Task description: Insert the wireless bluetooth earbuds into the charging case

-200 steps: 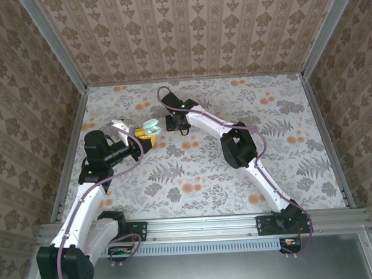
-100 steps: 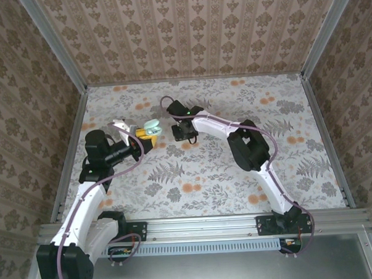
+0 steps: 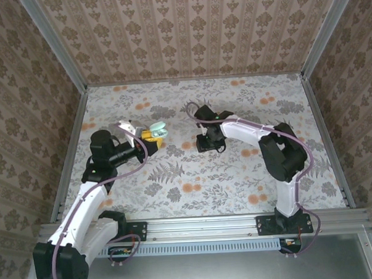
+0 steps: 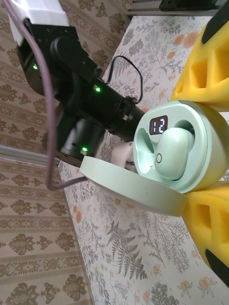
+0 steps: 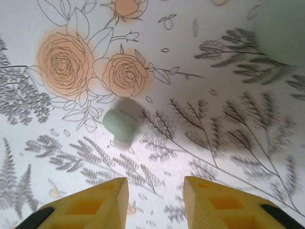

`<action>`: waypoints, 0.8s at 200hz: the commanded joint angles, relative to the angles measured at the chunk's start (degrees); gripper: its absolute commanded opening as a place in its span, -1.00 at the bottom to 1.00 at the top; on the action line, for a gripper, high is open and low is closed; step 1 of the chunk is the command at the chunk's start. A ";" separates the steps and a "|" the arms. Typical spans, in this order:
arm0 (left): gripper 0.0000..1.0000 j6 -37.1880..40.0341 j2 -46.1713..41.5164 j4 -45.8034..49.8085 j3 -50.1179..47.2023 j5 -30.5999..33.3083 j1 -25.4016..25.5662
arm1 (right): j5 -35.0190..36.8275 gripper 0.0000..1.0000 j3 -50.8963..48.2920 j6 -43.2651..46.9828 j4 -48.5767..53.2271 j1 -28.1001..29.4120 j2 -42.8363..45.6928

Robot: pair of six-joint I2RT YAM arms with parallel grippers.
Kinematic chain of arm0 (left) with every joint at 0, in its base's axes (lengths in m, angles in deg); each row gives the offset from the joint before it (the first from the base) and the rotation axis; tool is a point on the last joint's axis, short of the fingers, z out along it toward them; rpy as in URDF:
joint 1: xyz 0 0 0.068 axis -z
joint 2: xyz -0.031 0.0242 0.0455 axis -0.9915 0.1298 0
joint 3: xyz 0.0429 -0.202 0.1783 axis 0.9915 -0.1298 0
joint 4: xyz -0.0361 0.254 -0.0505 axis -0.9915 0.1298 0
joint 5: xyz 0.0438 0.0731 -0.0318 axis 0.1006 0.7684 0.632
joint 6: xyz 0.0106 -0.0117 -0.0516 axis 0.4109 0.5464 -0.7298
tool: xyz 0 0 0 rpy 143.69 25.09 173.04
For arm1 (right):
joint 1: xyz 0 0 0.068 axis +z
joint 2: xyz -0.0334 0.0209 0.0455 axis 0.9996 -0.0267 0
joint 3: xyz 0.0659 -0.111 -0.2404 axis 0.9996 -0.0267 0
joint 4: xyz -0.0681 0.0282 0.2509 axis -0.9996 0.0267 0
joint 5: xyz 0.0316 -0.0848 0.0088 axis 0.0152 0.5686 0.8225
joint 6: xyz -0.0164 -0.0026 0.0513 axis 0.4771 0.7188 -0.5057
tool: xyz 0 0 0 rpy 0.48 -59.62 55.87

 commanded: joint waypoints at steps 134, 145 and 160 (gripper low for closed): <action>-0.68 1.79 -4.00 4.34 -1.65 2.78 2.79 | -5.70 -0.32 -4.38 -0.41 -12.53 0.63 0.54; -0.68 1.27 -4.40 4.12 -2.22 2.99 2.83 | -5.94 -0.32 -2.68 1.95 -12.06 0.57 -1.02; -0.68 0.73 -5.00 3.97 -2.87 3.38 3.16 | -6.30 -0.33 -0.11 4.76 -10.67 0.46 -2.99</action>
